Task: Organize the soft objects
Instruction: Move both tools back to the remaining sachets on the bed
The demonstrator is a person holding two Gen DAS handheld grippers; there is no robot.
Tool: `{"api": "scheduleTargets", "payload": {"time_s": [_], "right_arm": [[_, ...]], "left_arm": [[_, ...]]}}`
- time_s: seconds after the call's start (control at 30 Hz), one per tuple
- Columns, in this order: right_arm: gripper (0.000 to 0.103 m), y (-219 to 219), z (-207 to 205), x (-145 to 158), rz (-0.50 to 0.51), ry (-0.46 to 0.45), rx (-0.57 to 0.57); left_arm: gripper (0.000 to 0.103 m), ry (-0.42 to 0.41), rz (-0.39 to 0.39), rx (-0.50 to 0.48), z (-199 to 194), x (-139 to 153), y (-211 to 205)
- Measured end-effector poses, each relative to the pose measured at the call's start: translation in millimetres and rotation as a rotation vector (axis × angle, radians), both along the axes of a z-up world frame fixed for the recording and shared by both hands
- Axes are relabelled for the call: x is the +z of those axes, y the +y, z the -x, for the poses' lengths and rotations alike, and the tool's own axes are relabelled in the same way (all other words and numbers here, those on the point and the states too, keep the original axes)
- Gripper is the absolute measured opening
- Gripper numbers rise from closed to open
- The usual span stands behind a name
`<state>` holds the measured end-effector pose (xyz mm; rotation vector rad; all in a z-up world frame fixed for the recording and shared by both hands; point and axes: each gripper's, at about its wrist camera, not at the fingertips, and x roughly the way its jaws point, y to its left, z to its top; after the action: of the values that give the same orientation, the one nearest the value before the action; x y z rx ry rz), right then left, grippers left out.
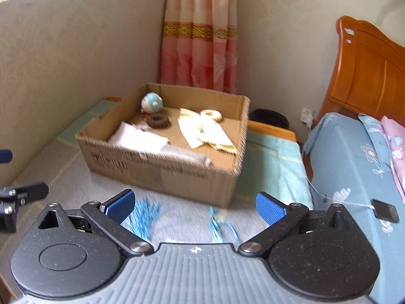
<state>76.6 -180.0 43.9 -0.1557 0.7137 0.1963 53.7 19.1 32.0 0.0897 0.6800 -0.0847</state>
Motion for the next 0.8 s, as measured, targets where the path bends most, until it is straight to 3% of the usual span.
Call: {"api": "scheduleTargets", "payload": {"time_s": [0.43,0.8], "right_arm": [[0.103,-51,52,-54,0.009,0.083,-0.042],[0.103,-67,58,-63,0.026,0.095,-0.012]], "left_arm": [[0.102,0.085,0.018,-0.142,0,-23,-71],[0.102,0.194,0.001,-0.220,-19,-56,-113]]}}
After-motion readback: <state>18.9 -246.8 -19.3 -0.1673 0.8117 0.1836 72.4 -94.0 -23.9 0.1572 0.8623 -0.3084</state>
